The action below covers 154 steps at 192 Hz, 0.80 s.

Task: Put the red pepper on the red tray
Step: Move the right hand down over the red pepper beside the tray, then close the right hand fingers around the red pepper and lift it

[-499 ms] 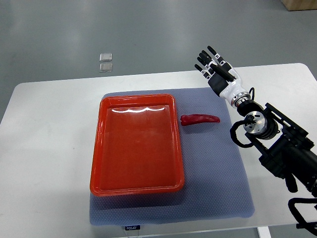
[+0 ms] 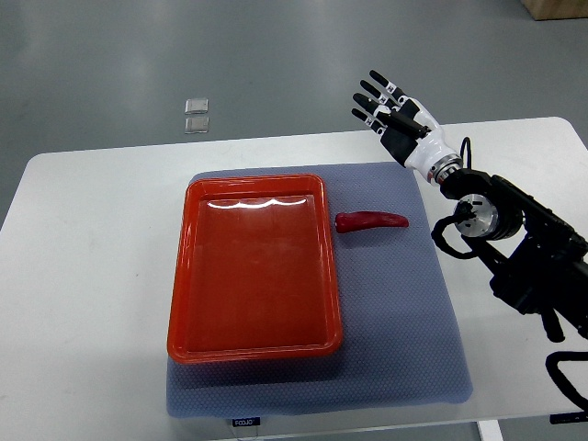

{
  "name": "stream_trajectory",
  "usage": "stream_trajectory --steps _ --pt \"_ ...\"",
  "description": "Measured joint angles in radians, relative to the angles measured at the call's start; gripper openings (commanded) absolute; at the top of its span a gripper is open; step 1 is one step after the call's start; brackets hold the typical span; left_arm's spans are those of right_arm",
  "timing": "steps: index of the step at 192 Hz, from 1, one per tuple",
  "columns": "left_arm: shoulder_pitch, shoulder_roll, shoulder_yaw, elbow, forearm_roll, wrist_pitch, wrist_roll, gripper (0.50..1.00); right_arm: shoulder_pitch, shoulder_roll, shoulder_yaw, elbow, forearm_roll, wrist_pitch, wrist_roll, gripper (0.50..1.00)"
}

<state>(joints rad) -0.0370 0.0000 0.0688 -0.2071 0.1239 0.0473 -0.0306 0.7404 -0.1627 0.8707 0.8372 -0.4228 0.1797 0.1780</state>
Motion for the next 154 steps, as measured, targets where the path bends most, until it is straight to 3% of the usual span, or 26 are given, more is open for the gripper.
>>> stream_trajectory --steps 31,77,154 --pt "0.000 0.000 0.000 -0.004 0.000 -0.001 0.001 1.000 0.181 -0.150 -0.346 0.061 -0.237 0.036 -0.076 0.913" --pt "0.000 0.000 -0.001 -0.005 0.001 -0.001 0.002 1.000 0.478 -0.279 -0.901 0.170 -0.429 0.078 -0.092 0.911" --pt "0.000 0.000 -0.003 -0.002 0.001 -0.001 0.002 1.000 0.497 -0.244 -1.037 0.180 -0.524 -0.005 -0.126 0.905"
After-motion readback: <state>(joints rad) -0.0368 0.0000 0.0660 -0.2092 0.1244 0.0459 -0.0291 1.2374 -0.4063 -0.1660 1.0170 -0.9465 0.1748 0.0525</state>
